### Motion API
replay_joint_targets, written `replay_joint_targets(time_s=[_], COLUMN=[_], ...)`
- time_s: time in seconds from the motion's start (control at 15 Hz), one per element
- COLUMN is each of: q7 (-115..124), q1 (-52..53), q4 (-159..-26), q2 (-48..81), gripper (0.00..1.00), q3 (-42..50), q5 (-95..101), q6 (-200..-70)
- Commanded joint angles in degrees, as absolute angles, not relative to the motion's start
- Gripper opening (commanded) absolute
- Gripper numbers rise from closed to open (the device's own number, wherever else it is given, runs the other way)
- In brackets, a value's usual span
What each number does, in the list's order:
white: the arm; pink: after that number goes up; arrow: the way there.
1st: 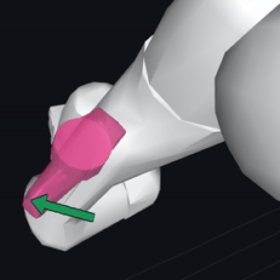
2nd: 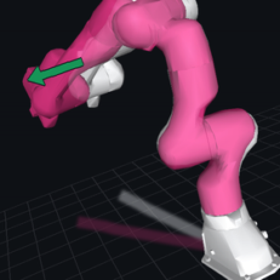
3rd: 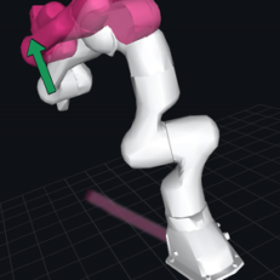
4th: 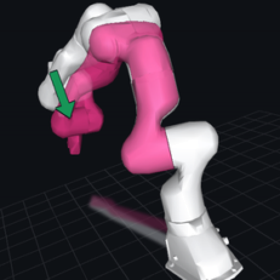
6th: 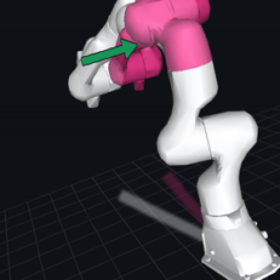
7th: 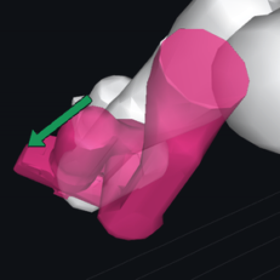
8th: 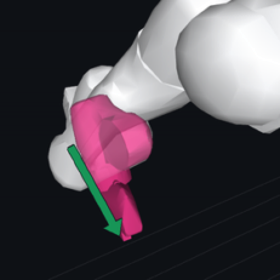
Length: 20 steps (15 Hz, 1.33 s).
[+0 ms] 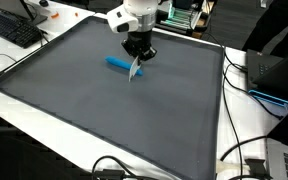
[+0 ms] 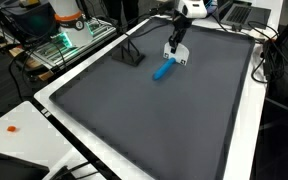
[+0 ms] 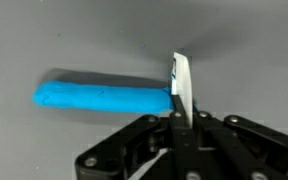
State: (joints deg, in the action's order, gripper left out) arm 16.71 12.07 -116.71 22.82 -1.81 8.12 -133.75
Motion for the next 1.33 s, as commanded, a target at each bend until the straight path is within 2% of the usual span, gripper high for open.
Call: replay_joint_targets(time_s=[0.0, 0.4, 1.27], q7=[13.21, 8.05, 7.68], q1=[10.30, 8.41, 5.27], q4=[-117.60, -117.96, -120.45], q2=[22.69, 20.91, 15.43], gripper=[0.01, 0.01, 0.01], q3=[-4.34, -6.00, -3.81], q5=[2.57, -4.03, -3.28], q6=[-128.28, -127.60, -131.44])
